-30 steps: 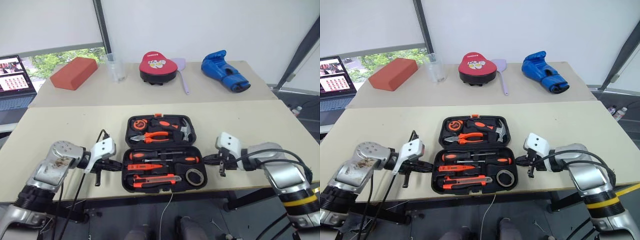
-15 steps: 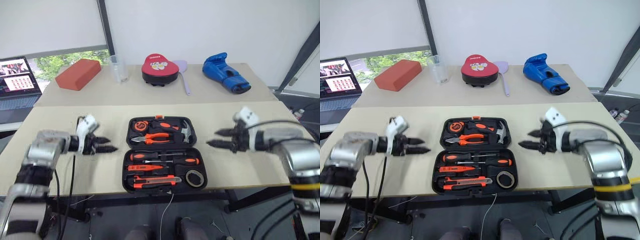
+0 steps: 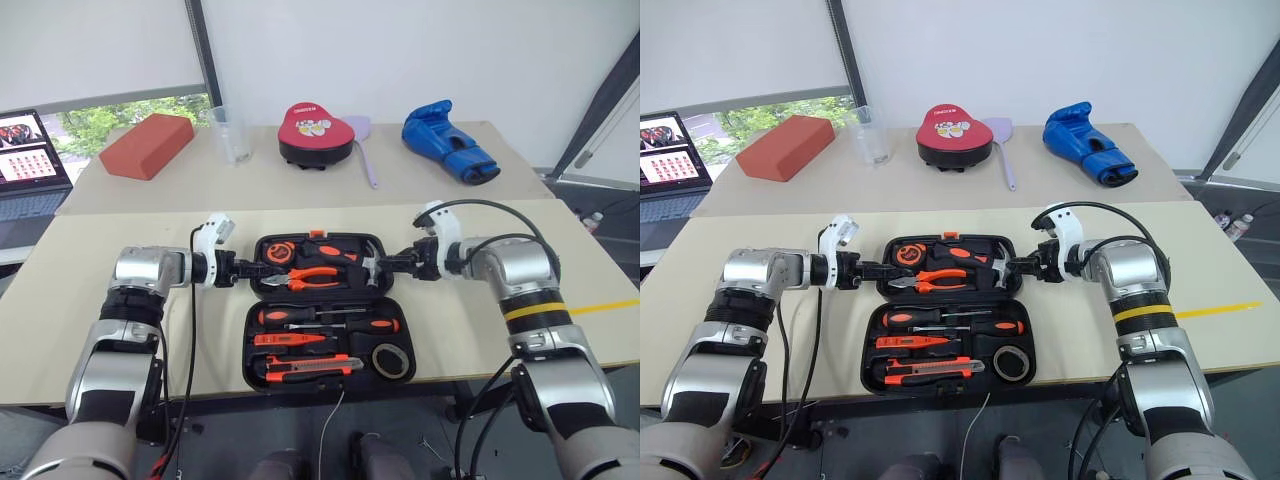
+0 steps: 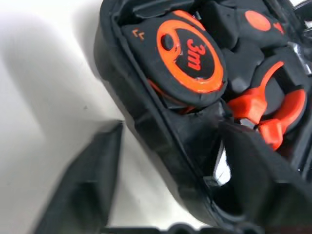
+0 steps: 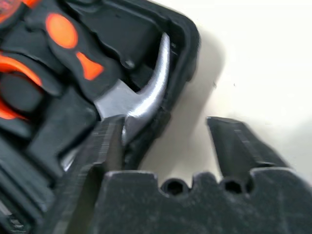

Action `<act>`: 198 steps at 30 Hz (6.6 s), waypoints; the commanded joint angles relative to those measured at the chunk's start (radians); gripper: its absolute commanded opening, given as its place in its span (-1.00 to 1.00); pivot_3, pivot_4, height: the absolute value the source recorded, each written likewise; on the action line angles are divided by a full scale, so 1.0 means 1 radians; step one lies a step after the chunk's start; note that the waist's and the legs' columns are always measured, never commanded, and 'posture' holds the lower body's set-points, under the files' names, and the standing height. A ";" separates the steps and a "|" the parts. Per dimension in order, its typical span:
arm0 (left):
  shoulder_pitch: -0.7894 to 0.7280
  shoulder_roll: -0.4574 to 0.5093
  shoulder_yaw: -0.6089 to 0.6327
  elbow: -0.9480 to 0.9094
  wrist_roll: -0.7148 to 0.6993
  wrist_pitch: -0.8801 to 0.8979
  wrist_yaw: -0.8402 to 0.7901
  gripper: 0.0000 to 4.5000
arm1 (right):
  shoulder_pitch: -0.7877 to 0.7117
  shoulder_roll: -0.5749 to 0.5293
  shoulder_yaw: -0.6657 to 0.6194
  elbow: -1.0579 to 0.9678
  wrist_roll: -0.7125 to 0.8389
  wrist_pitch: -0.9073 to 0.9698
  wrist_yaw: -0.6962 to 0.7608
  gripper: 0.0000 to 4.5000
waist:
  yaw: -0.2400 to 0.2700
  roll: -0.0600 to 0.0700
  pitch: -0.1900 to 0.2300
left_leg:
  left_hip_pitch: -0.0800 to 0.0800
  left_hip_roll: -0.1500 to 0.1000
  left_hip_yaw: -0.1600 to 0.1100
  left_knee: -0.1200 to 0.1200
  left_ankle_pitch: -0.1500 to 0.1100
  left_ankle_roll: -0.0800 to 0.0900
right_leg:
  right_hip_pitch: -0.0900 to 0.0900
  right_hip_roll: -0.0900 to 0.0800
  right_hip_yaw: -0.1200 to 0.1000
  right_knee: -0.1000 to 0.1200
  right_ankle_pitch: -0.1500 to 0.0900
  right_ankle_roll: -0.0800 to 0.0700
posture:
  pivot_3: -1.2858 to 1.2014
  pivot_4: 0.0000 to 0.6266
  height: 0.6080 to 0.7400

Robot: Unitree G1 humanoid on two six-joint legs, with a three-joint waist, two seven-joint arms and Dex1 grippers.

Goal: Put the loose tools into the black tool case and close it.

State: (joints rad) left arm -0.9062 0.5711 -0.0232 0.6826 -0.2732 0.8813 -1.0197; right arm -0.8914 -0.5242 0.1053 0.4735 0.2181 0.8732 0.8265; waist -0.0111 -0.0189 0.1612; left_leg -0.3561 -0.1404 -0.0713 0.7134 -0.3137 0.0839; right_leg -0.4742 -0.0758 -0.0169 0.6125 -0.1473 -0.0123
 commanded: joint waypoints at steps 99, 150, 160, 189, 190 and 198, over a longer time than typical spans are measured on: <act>0.067 -0.156 -0.272 -0.238 0.258 -0.735 -0.274 -0.99 | 0.699 -0.243 -0.052 -0.906 0.085 -0.293 0.018 -1.00 | 0.033 -0.001 -0.001 | -0.009 -0.002 0.001 0.016 -0.003 0.003 | -0.007 0.000 0.000 0.001 0.004 0.001 | 0.03 -0.52 1.00; -0.024 -0.178 -0.492 0.050 0.511 -1.326 -0.241 -1.00 | 0.841 0.029 -0.173 -1.115 0.220 0.053 -0.309 0.59 | 0.046 -0.004 -0.028 | 0.021 0.001 0.001 -0.001 -0.009 0.000 | 0.019 0.003 0.003 -0.010 0.001 0.005 | 0.03 -0.52 1.00; -0.029 -0.175 -0.492 0.051 0.511 -1.327 -0.244 -1.00 | 0.818 0.094 -0.149 -1.041 0.196 0.052 -0.404 0.59 | 0.035 -0.004 -0.030 | 0.023 0.001 0.001 -0.001 -0.009 0.000 | 0.020 0.003 0.003 -0.009 -0.001 0.009 | 0.03 -0.52 1.00; -0.038 -0.190 -0.492 0.075 0.517 -1.339 -0.235 -1.00 | 0.878 0.031 -0.155 -1.167 0.216 0.022 -0.411 -0.43 | 0.049 -0.003 -0.030 | 0.021 0.000 0.001 -0.003 -0.010 0.002 | 0.019 0.003 0.003 -0.013 -0.002 0.009 | 0.03 -0.52 1.00; -0.040 -0.192 -0.493 0.077 0.518 -1.340 -0.234 -1.00 | 0.874 0.033 -0.151 -1.157 0.212 0.022 -0.414 -0.43 | 0.049 -0.003 -0.030 | 0.021 0.000 0.001 -0.003 -0.011 0.002 | 0.019 0.003 0.003 -0.013 -0.002 0.009 | 0.03 -0.52 1.00; -0.037 -0.196 -0.496 0.076 0.517 -1.346 -0.231 -1.00 | 0.897 -0.049 -0.200 -1.175 0.233 0.060 -0.372 0.57 | 0.049 -0.003 -0.030 | 0.021 0.000 0.001 -0.003 -0.011 0.002 | 0.020 0.003 0.003 -0.014 -0.002 0.009 | 0.03 -0.52 1.00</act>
State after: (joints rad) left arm -0.9857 0.3616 -0.4564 0.6941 0.1675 -0.4810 -1.2257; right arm -0.0120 -0.5390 -0.0461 -0.6502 0.4358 0.9335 0.4227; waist 0.0374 -0.0217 0.1311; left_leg -0.3349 -0.1405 -0.0707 0.7103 -0.3245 0.0859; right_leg -0.4544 -0.0731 -0.0138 0.5984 -0.1493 -0.0031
